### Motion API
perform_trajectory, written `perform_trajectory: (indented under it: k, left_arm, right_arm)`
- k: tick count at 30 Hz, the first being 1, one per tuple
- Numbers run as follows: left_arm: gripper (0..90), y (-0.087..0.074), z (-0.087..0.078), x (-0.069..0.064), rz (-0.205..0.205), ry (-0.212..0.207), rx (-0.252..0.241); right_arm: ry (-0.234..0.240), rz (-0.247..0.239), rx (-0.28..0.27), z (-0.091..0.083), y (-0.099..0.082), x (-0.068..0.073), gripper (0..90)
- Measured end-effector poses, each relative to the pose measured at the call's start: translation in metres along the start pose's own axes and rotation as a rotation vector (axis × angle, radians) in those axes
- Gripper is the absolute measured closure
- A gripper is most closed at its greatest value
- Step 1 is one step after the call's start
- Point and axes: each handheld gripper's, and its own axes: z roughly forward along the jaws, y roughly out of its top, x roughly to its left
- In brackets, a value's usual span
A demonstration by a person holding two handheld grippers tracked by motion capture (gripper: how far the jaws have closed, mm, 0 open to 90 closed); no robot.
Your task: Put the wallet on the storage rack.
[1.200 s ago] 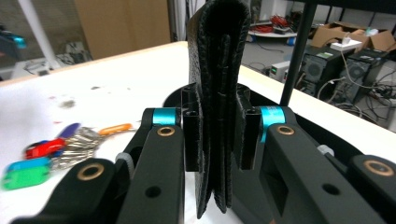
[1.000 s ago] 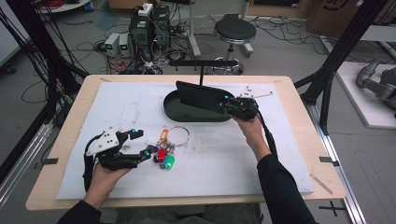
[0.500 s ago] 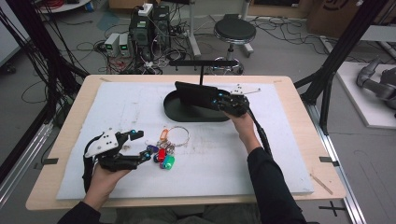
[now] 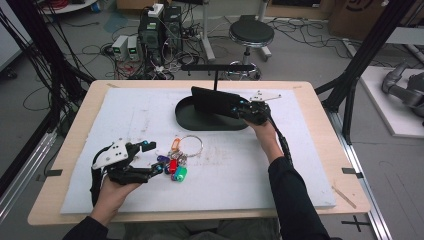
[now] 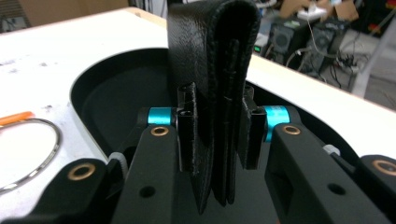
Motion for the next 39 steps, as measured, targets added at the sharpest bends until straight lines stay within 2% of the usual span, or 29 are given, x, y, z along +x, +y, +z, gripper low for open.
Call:
perform_trajectory:
  k: [6,15,19,24,25,26,27,28,30,31,33,39]
  left_arm:
    - [28.0,-0.001,0.001,0.0,0.0,-0.004,0.005]
    - [28.1,-0.002,0.0,0.0,0.003,-0.001,0.006]
    - [28.1,-0.002,-0.001,0.001,0.001,0.0,0.007]
    - [28.1,-0.002,0.001,0.0,0.005,0.0,0.012]
    - [28.1,-0.002,0.001,0.0,0.006,-0.002,0.015]
    - [28.1,-0.002,0.002,0.0,0.013,-0.002,0.02]
    - [28.1,-0.002,0.002,0.0,0.013,-0.002,0.02]
    - [28.1,-0.002,0.003,0.0,0.009,-0.004,0.021]
    - [28.1,-0.002,0.003,0.0,0.009,-0.004,0.022]
    - [28.1,-0.002,0.003,0.001,0.012,-0.005,0.026]
    - [28.1,-0.002,0.004,0.001,0.012,-0.003,0.026]
    - [28.1,-0.002,0.005,0.003,0.019,0.005,0.032]
  right_arm:
    - [-0.018,0.016,0.101,0.007,-0.009,-0.001,72.9]
    - [-0.041,0.012,0.12,0.013,-0.011,0.002,71.8]
    - [-0.05,0.015,0.151,0.013,-0.012,0.002,69.5]
    - [-0.077,0.0,0.157,0.012,-0.01,0.004,64.2]
    - [-0.076,0.006,0.152,0.011,-0.009,0.004,62.9]
    - [-0.089,0.02,0.147,0.007,-0.007,0.003,58.0]
    - [-0.089,0.02,0.147,0.007,-0.007,0.003,58.0]
    - [-0.102,0.028,0.144,0.002,-0.006,0.001,55.2]
    - [-0.097,0.029,0.138,-0.001,-0.005,-0.001,54.7]
    - [-0.098,0.03,0.137,-0.007,-0.002,-0.002,51.0]
    - [-0.1,0.037,0.136,-0.01,-0.001,-0.002,49.3]
    - [-0.109,0.051,0.092,-0.032,0.004,-0.002,39.2]
